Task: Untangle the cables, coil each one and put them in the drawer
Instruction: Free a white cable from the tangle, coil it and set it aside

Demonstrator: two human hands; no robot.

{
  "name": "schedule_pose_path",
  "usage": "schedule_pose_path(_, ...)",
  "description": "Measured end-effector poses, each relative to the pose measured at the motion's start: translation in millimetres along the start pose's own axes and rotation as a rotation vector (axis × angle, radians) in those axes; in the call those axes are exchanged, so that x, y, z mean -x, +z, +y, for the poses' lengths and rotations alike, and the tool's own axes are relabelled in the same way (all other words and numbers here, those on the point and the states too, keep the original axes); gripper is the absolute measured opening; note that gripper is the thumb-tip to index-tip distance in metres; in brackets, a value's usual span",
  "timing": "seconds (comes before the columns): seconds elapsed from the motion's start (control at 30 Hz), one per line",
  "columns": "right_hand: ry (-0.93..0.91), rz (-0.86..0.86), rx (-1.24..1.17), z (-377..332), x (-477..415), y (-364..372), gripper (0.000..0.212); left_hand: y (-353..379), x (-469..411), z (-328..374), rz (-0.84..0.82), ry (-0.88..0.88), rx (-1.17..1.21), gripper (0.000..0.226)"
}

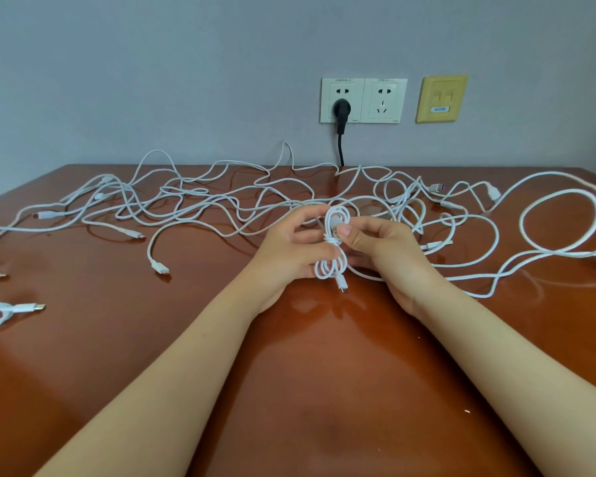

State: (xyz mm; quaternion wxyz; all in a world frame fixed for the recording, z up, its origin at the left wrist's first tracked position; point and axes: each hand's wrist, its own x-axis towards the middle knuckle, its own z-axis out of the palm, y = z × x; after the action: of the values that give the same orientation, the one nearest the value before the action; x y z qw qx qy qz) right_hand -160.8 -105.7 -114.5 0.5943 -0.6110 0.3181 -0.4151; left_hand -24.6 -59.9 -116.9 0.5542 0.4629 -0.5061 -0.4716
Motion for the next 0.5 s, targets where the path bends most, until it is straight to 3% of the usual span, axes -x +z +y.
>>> schedule_pose_path(0.13,-0.035,0.102,-0.022,0.0,-1.4,3.9,0.012,3.4,0.6,-0.8,-0.032,-0.018,0.000,0.050)
schedule_pose_path(0.27,-0.078,0.093,0.066,-1.1,-2.7,2.0,0.011,5.4,1.0,-2.0,-0.042,-0.035,0.022,0.051)
schedule_pose_path(0.4,-0.077,0.073,-0.015,0.0,-2.4,4.0,0.017,3.5,0.4,-0.5,-0.005,-0.044,0.085,0.049)
schedule_pose_path(0.5,-0.076,0.019,-0.015,0.8,-1.3,2.0,0.009,2.6,0.2,0.2,0.019,-0.047,0.102,0.048)
